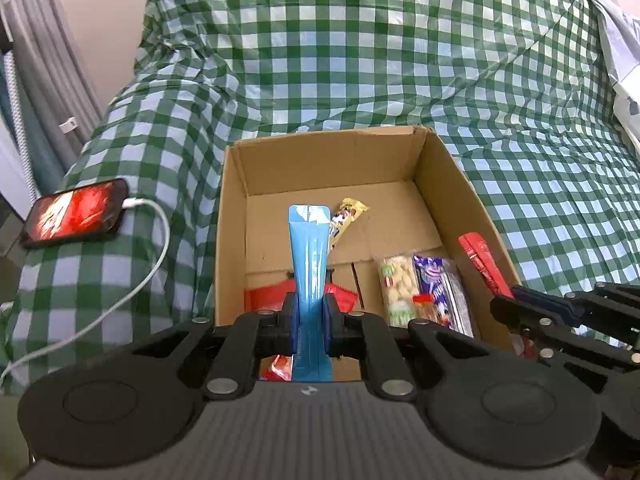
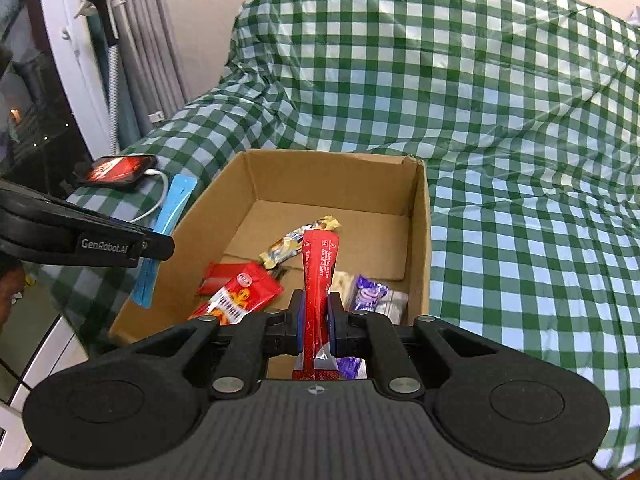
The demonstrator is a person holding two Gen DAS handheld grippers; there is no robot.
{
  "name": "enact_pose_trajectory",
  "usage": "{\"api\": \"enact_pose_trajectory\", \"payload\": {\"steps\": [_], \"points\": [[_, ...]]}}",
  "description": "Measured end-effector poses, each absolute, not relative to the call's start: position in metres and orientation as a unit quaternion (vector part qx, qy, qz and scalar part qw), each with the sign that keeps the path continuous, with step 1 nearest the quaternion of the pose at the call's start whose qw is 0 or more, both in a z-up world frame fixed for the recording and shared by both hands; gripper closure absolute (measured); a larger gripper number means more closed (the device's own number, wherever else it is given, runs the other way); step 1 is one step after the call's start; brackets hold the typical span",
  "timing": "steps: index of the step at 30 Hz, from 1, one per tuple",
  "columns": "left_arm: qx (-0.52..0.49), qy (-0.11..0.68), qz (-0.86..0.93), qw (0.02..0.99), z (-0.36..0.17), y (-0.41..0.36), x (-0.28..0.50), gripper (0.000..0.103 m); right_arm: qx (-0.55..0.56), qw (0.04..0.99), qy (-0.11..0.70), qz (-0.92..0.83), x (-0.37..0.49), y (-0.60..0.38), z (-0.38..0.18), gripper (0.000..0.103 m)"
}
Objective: Organize snacks
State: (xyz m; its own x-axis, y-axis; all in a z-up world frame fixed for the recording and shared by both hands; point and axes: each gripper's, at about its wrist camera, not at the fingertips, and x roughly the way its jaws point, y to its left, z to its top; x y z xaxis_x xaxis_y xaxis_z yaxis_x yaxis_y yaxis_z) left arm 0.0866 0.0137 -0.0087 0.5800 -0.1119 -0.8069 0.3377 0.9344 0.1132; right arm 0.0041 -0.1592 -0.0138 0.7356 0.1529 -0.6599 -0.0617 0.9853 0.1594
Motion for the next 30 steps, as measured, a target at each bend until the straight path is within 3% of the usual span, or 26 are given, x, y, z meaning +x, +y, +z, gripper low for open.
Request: {"api": "enact_pose_trajectory", "payload": {"steps": [10, 13, 14, 15, 16, 17, 18, 23, 30], "points": [[0.168, 0.438, -0.143, 0.871, -0.041, -0.004, 0.137, 0.089, 0.068, 0.92, 0.385, 0.044, 0.052, -0.166, -0.044, 0.092], [0.181, 0.428, -0.16, 0.871, -0.049, -0.008, 0.144, 0.08, 0.067, 0.916, 0.392, 0.047, 0.061, -0.165, -0.051, 0.086], [0.191, 0.418, -0.169, 0.872, -0.051, -0.009, 0.145, 0.052, 0.067, 0.914, 0.397, 0.047, 0.063, -0.165, -0.053, 0.086], [0.207, 0.402, -0.18, 0.873, -0.051, -0.011, 0.144, 0.017, 0.067, 0.913, 0.4, 0.046, 0.064, -0.165, -0.054, 0.079], [0.218, 0.379, -0.187, 0.88, -0.049, -0.012, 0.141, 0.006, 0.064, 0.912, 0.404, 0.042, 0.064, -0.165, -0.055, 0.056], [0.22, 0.354, -0.192, 0.888, -0.047, -0.011, 0.138, 0.0, 0.061, 0.911, 0.406, 0.034, 0.062, -0.164, -0.056, 0.043], [0.222, 0.329, -0.195, 0.897, -0.044, -0.009, 0.134, 0.0, 0.058, 0.912, 0.405, 0.029, 0.06, -0.164, -0.056, 0.028], [0.243, 0.302, -0.216, 0.896, -0.036, -0.007, 0.137, 0.0, 0.055, 0.902, 0.427, 0.027, 0.05, -0.159, -0.065, 0.025], [0.328, 0.165, -0.112, 0.923, -0.024, 0.021, 0.15, 0.0, 0.049, 0.895, 0.442, 0.024, 0.035, -0.148, -0.06, 0.024]]}}
